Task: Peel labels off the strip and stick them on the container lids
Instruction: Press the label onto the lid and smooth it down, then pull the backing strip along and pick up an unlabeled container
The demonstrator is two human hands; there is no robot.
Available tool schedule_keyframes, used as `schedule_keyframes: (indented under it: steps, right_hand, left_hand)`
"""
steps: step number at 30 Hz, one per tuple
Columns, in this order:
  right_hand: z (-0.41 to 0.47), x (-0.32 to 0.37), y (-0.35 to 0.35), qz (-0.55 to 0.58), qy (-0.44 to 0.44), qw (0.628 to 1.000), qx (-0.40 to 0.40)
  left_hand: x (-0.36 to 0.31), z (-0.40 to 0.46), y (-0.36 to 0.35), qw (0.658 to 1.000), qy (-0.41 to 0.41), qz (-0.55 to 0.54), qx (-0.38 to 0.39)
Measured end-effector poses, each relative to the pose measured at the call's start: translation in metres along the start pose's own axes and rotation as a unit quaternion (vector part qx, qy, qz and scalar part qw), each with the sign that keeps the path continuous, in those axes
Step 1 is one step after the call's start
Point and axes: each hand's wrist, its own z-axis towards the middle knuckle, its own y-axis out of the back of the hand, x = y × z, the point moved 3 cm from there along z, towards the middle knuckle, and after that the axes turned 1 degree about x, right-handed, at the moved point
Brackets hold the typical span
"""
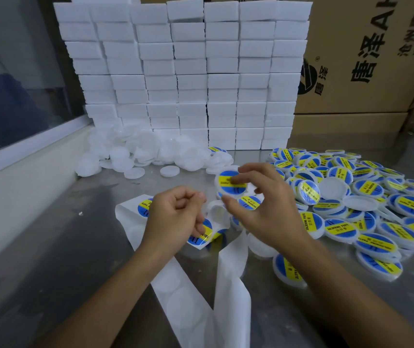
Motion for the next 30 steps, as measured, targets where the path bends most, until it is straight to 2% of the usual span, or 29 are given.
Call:
schedule_keyframes:
  steps: [2,6,11,13,17,21,24,26,30]
  right_hand:
    - [0.005,-0.015,0.010,-0.030,-0.029,0.999,-0.008]
    - [0.007,-0.055,0.034,-0.144,-0.137,0.978,-0.060]
    - [-0.001,-0.089,0.058,-0.250,-0.233,0.931,-0.130]
    - [-0.004,-0.097,0.060,-0.267,-0.258,0.921,-0.121]
    - [-0.008,-0.108,0.058,-0.322,-0.316,0.891,-0.056]
    - [-0.009,-0.108,0.057,-0.338,-0.350,0.873,-0.037]
    - [-0.007,-0.098,0.055,-0.331,-0.322,0.886,-0.049]
    - [-0.003,-0.087,0.052,-0.303,-0.276,0.911,-0.052]
    - [0.004,-0.050,0.033,-0.085,-0.205,0.975,-0.021]
  left_hand:
    - [0.003,-0.001,-0.002,0.994,-0.053,0.100,0.004]
    - [0.009,-0.007,-0.011,0.973,-0.116,0.193,0.054]
    - [0.013,-0.010,-0.014,0.955,-0.125,0.258,0.081]
    - [0.014,-0.010,-0.015,0.947,-0.124,0.279,0.098]
    - [0.014,-0.011,-0.018,0.942,-0.126,0.283,0.132]
    - [0.013,-0.014,-0.022,0.944,-0.114,0.283,0.127]
    - [0.013,-0.016,-0.023,0.936,-0.109,0.306,0.136]
    - [0.014,-0.016,-0.024,0.931,-0.107,0.317,0.146]
    - [0.015,-0.015,-0.022,0.932,-0.114,0.309,0.154]
